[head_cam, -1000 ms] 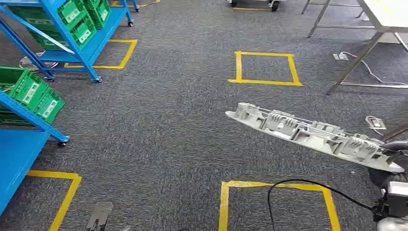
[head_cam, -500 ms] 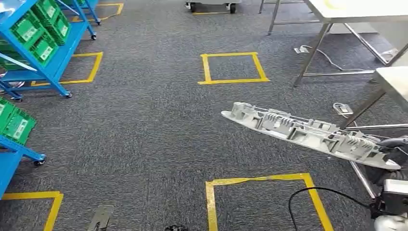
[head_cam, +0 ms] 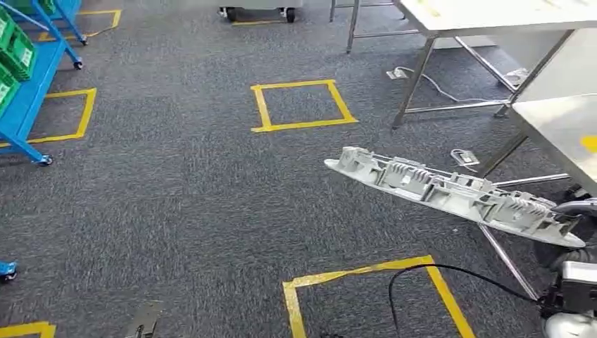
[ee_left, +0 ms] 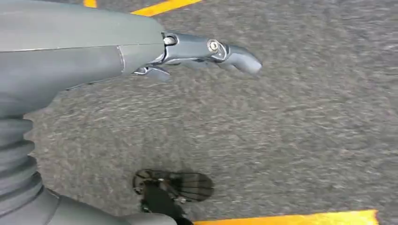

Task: Take the parts from the cabinet and place them on the table.

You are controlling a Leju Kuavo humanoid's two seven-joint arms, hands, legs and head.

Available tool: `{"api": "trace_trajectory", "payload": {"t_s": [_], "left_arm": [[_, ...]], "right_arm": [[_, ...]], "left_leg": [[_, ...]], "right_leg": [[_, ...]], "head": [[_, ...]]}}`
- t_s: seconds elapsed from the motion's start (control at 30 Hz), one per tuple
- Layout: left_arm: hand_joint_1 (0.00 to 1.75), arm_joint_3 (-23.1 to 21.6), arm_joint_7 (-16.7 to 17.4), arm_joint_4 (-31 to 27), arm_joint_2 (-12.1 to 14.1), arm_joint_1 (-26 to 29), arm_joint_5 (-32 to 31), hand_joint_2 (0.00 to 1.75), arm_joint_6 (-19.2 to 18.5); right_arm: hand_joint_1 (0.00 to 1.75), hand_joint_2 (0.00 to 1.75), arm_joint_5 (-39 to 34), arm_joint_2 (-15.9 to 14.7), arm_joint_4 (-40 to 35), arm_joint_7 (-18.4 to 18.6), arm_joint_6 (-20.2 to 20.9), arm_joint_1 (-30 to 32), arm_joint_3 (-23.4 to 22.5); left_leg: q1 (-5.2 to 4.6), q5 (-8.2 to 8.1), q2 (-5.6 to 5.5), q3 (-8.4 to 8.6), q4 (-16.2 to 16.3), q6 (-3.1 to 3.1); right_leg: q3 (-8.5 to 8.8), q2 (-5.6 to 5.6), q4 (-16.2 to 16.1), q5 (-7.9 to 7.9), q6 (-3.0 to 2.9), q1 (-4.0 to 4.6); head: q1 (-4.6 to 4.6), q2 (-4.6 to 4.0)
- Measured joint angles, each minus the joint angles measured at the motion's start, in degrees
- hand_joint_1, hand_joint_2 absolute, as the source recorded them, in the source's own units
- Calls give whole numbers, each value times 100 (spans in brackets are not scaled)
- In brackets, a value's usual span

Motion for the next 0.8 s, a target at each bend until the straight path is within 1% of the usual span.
{"api": "trace_trajectory", "payload": {"t_s": [0.03, 0.07, 0.1, 0.13, 0.17, 0.2, 0.23, 0.27, 0.3, 0.33, 0.37, 0.4, 0.43, 0.47, 0.5, 0.53, 0.57, 0.6, 0.63, 0.67, 0.7, 0.73, 0.77, 0.8], "left_arm": [[0, 0, 9, 0, 0, -2, -20, 175, 13], [0, 0, 9, 0, 4, 7, -26, 175, 18], [0, 0, 9, 0, 11, 5, -24, 175, 17], [0, 0, 9, 0, 22, 16, -17, 175, 33], [0, 2, 24, 0, 26, 0, 13, 175, 57], [0, 2, 24, 0, 22, -15, 20, 175, 83], [0, 2, 20, 0, 11, -47, 31, 175, 89], [0, 2, 15, 0, 11, -60, 42, 175, 96], [0, 2, 13, 0, 11, -57, 59, 175, 114], [0, 2, 13, 2, 11, -32, 59, 175, 122], [0, 2, 18, 2, 7, -4, 63, 175, 131], [0, 2, 35, 2, 7, 17, 66, 175, 138], [0, 4, 37, 2, 11, 29, 70, 175, 146], [0, 4, 42, 2, 13, 28, 68, 175, 153], [0, 4, 42, 2, 13, 27, 68, 175, 153], [0, 6, 44, 2, 20, 24, 68, 175, 153], [0, 6, 48, 2, 22, 24, 68, 175, 153], [0, 6, 52, 2, 26, 26, 66, 175, 153], [0, 9, 61, 2, 30, 17, 66, 175, 155], [0, 9, 74, 2, 33, 11, 61, 175, 155], [0, 11, 76, 2, 33, 5, 63, 175, 155], [0, 11, 76, 2, 33, -11, 59, 175, 155], [0, 13, 76, 2, 31, -36, 59, 175, 155], [0, 13, 76, 2, 31, -46, 59, 175, 155]], "right_arm": [[175, 175, -2, 0, 2, 0, 0, 0, 11], [175, 175, -9, 0, 6, 0, 0, 4, 15], [175, 175, -22, 0, 20, -4, -7, -13, 17], [175, 175, -17, 2, 48, 9, -9, -36, 37], [175, 175, 15, 7, 28, -18, -73, -9, 44], [175, 175, 102, 4, 15, -41, -129, -20, 39], [175, 175, 213, -4, 3, -76, -203, -36, 35], [175, 175, 344, -9, -35, -105, -317, -18, 31], [175, 175, 510, -9, -59, -125, -449, -39, 33], [175, 175, 702, -7, -79, -138, -589, -65, 53], [175, 175, 921, -7, -112, -138, -750, -79, 79], [175, 175, 1184, -7, -149, -129, -914, -74, 103], [175, 175, 1547, -7, -188, -107, -1133, -72, 138], [175, 175, 1877, -7, -219, -70, -1345, -67, 184], [175, 175, 2189, -9, -243, -33, -1542, -56, 227], [175, 175, 2436, -17, -273, -5, -1713, -46, 267], [175, 175, 2632, -20, -317, 20, -1887, -34, 313], [175, 175, 2827, -22, -361, 44, -2053, -27, 367], [175, 175, 3048, -37, -419, 55, -2193, -26, 435], [175, 175, 3229, -50, -475, 63, -2287, 6, 488], [175, 175, 3408, -50, -527, 72, -2330, 40, 520], [175, 175, 3548, -50, -573, 81, -2341, 89, 533], [175, 175, 3712, -52, -632, 85, -2343, 136, 538], [175, 175, 3867, -52, -704, 87, -2347, 146, 540]], "left_leg": [[10, -134, 48, 172, -12, -28], [-6, -259, 95, 257, -46, -60], [-46, -391, 151, 422, 19, -97], [-86, -426, 175, 442, -81, -138], [-80, -449, 260, 502, -177, -171], [-55, -394, 291, 563, -192, -202], [-54, -203, 282, 446, 30, -252], [-31, 28, 108, 150, 498, -260], [-23, 150, -33, -226, 1001, -263], [-23, 39, -99, -597, 1410, -264], [-23, -248, -124, -951, 1687, -267], [-23, -566, -135, -1232, 1815, -272], [-21, -806, -144, -1475, 1819, -274], [-13, -813, -147, -1633, 1744, -270], [-8, -604, -155, -1693, 1545, -267], [-5, -204, -181, -1674, 1220, -262], [8, 362, -291, -1619, 812, -261], [26, 774, -473, -1621, 447, -251], [17, 771, -510, -1549, 149, -221], [2, 841, -500, -1520, 156, -199], [-9, 881, -480, -1472, 166, -162], [3, 953, -439, -1415, 145, -124], [21, 1005, -374, -1344, 122, -82], [5, 972, -347, -1296, 123, -37]], "right_leg": [[45, -81, -391, 314, 21, -4], [79, -311, -784, 957, 15, -4], [33, -556, -1216, 1604, -3, 12], [92, -487, -1054, 1481, -88, 37], [84, -370, -1040, 1459, -117, 44], [74, -314, -1077, 1411, -139, 34], [121, -242, -1116, 1377, -184, 26], [184, -150, -1188, 1341, -230, 3], [236, -111, -1237, 1319, -261, -2], [278, -43, -1284, 1289, -283, -4], [328, 42, -1311, 1259, -294, -11], [372, 134, -1322, 1220, -295, -18], [428, 223, -1321, 1171, -289, -24], [500, 304, -1314, 1118, -282, -26], [575, 373, -1314, 1063, -269, -30], [658, 432, -1307, 1006, -250, -36], [730, 493, -1304, 954, -222, -51], [772, 554, -1284, 921, -187, -48], [764, 641, -1241, 864, -137, -50], [781, 690, -1254, 795, -94, -54], [826, 750, -1269, 726, -68, -62], [813, 789, -1274, 708, -44, -58], [862, 633, -1197, 670, -34, -42], [820, 316, -1010, 523, -24, -11]], "head": [[2, 0], [13, 0], [61, -2], [50, -2], [-64, 0], [-29, 0], [-35, 2], [-46, 0], [-41, 0], [-53, 0], [-59, 0], [-59, 0], [-63, 0], [-66, 0], [-59, 0], [-63, 0], [-66, 0], [-63, 0], [-81, 2], [-70, 2], [-94, 2], [-81, 0], [-79, 0], [-37, 0]]}}
